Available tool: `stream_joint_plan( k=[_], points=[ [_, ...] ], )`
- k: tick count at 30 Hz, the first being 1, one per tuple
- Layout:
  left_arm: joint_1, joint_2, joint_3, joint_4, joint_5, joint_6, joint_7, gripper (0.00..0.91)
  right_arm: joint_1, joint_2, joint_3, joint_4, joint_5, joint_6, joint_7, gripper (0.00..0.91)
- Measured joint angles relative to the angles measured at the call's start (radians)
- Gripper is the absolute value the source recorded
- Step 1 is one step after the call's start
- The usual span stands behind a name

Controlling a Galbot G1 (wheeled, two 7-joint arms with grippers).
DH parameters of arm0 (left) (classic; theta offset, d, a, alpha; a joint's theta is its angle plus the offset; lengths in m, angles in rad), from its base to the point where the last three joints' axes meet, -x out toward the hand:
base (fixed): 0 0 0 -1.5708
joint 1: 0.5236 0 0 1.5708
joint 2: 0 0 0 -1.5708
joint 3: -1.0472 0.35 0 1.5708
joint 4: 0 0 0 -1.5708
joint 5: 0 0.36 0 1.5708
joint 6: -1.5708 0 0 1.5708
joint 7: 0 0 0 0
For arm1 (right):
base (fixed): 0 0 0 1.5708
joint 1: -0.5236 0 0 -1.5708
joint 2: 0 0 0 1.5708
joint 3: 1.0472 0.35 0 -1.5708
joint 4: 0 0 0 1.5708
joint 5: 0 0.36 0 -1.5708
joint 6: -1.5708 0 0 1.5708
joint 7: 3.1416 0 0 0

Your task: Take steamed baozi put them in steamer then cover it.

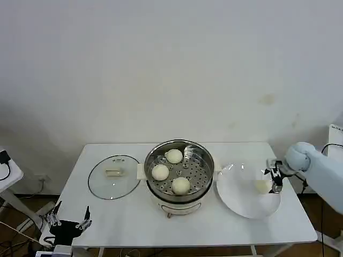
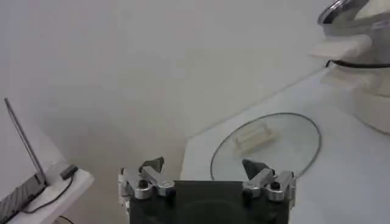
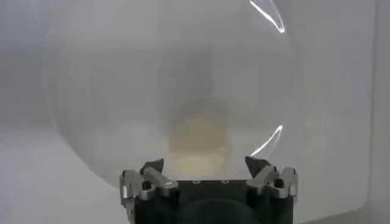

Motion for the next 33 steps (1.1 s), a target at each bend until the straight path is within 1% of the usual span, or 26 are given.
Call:
stream_joint_plan(
  k=[2, 3, 12, 13, 14, 15, 18, 27, 33],
  points=[
    [0.0, -0.001, 0.0, 0.0, 0.0, 0.0, 0.0, 0.907, -0.007, 0.012, 0.007, -0.014, -0.003, 0.0, 0.0, 0.907],
    [0.0, -0.001, 0.001, 0.0, 0.0, 0.0, 0.0, 0.907, -0.01, 0.017, 0.011, -0.021, -0.005, 0.0, 0.001, 0.887],
    [0.004, -0.003, 0.0, -0.007, 0.001, 0.0, 0.0, 0.907, -0.019, 0.05, 0.027, -0.06, -0.013, -0.005, 0.008, 0.806],
    [0.004, -0.003, 0.0, -0.007, 0.001, 0.0, 0.0, 0.907, -0.02, 0.052, 0.028, -0.063, -0.015, -0.006, 0.008, 0.776],
    [0.004, -0.003, 0.0, -0.007, 0.001, 0.0, 0.0, 0.907, -0.021, 0.054, 0.029, -0.064, -0.016, -0.006, 0.009, 0.776],
    [0.004, -0.003, 0.0, -0.007, 0.001, 0.0, 0.0, 0.907, -0.022, 0.055, 0.03, -0.067, -0.017, -0.006, 0.009, 0.705],
    [0.002, -0.004, 0.0, -0.007, 0.001, 0.0, 0.0, 0.907, -0.025, 0.059, 0.035, -0.07, -0.021, -0.006, 0.01, 0.685],
    [0.004, -0.003, -0.002, -0.006, 0.001, 0.0, 0.0, 0.907, -0.018, 0.049, 0.029, -0.062, -0.014, -0.013, 0.009, 0.685],
    [0.003, -0.001, -0.003, -0.009, 0.001, 0.0, 0.0, 0.907, 0.016, 0.019, 0.0, -0.014, 0.013, -0.028, 0.006, 0.685]
  ],
)
